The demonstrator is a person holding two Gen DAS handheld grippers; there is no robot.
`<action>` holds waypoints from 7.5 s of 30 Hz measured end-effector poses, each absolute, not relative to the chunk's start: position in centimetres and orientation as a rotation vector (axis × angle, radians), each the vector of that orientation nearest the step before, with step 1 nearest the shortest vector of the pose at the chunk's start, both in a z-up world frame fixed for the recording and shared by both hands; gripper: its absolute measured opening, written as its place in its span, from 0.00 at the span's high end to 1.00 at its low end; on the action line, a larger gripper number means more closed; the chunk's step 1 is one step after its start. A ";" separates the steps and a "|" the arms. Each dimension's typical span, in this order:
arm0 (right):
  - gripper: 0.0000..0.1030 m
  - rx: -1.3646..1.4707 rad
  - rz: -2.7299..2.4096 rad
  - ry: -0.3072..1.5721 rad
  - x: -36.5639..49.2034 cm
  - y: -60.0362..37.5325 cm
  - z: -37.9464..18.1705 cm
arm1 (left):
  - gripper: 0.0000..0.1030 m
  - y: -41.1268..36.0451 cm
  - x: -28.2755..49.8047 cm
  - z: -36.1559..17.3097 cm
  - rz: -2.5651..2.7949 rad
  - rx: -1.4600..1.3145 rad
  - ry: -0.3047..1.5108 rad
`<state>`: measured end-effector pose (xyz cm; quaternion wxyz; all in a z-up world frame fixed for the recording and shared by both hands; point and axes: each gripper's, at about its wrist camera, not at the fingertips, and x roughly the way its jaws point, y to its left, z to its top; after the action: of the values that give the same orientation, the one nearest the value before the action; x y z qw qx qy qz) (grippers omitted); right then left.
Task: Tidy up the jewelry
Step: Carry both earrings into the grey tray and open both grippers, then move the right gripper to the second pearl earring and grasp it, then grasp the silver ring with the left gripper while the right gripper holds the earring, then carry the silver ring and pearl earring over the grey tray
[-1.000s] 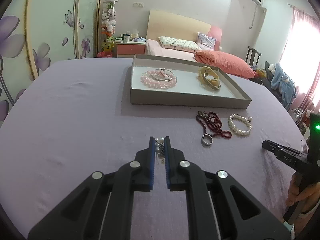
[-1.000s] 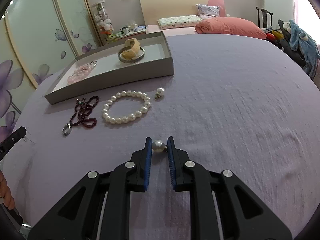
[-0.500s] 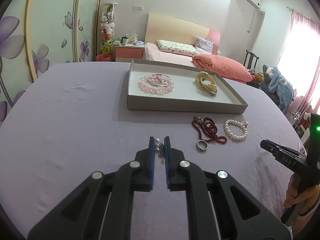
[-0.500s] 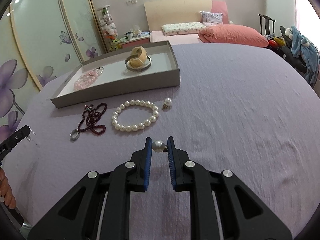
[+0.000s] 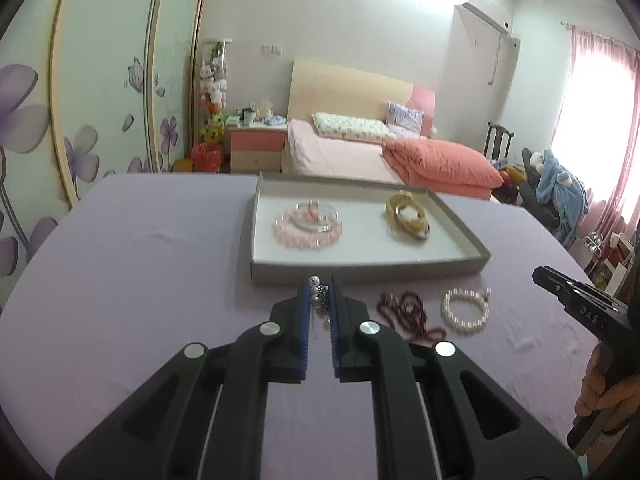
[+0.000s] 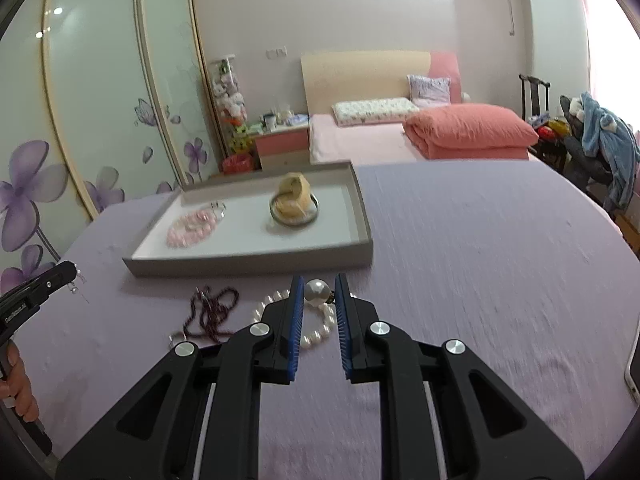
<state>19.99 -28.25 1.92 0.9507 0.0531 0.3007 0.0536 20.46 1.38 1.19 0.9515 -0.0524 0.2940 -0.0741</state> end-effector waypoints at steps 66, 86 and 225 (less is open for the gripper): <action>0.68 0.153 0.178 0.646 35.0 -24.6 -1.8 | 0.81 -2.2 39.2 -2.5 -0.144 -0.121 0.586; 0.68 0.135 0.182 0.624 33.8 -24.3 -1.1 | 0.79 -1.4 37.7 -1.7 -0.110 -0.116 0.581; 0.86 0.090 0.104 0.716 20.6 -29.0 -1.6 | 0.79 -3.4 23.5 -3.8 -0.155 -0.055 0.787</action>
<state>20.62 -29.04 -1.65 0.9343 0.0442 0.3500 0.0507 23.46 -3.43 -3.78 0.9203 -0.0266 0.3830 -0.0755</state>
